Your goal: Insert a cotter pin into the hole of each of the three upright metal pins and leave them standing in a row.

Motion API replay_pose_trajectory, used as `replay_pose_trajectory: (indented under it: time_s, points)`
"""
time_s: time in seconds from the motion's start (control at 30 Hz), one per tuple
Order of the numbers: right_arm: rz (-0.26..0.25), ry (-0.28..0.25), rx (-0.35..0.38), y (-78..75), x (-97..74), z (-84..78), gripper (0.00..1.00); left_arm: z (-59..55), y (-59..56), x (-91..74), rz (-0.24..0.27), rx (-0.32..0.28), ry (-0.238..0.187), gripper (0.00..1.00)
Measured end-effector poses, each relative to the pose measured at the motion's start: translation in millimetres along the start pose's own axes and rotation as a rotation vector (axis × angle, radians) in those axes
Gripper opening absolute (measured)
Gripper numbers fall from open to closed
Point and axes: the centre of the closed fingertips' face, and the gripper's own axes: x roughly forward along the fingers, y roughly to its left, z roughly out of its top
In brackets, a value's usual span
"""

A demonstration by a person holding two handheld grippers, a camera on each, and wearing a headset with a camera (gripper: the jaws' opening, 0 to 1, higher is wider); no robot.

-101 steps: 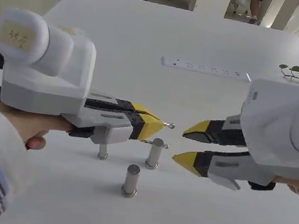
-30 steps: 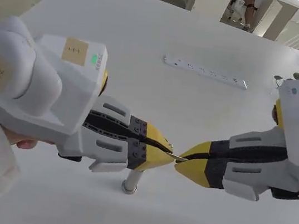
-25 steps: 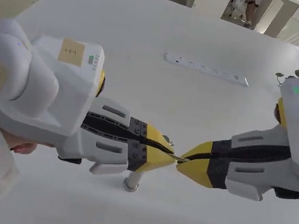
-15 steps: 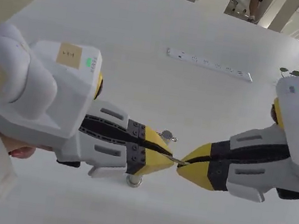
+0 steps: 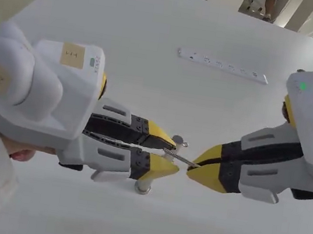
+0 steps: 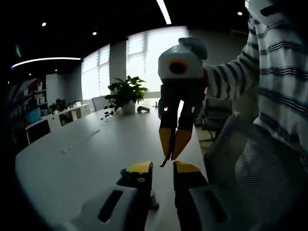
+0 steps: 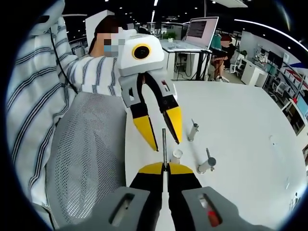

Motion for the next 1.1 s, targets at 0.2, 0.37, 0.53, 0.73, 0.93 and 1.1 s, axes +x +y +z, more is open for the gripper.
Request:
replay_pose_trajectory:
  time_s: [0.2, 0.37, 0.53, 0.73, 0.93, 1.1]
  points:
    - [-0.002, 0.025, 0.006, -3.1, 2.5, -8.9, 0.0, -12.2, 5.6, 1.6, 0.017, 0.008, 0.048, 0.21]
    - [-0.004, 0.044, 0.01, -4.5, 4.0, -16.1, 0.0, -18.9, 11.9, 3.1, 0.036, -0.016, 0.057, 0.26]
    - [-0.007, 0.07, 0.017, -9.5, 7.9, -27.0, 0.0, -26.3, 19.7, 4.2, 0.06, -0.042, 0.072, 0.29]
    - [-0.006, 0.091, 0.027, -11.3, 15.2, -34.1, 0.0, -36.3, 29.3, 4.3, 0.089, -0.073, 0.096, 0.27]
    - [-0.01, 0.116, 0.027, -17.3, 22.6, -41.9, 0.0, -47.4, 28.0, 7.1, 0.068, -0.094, 0.128, 0.26]
    - [0.0, 0.141, 0.018, -20.6, 28.8, -48.4, 0.0, -56.4, 28.1, 10.7, 0.059, -0.098, 0.162, 0.24]
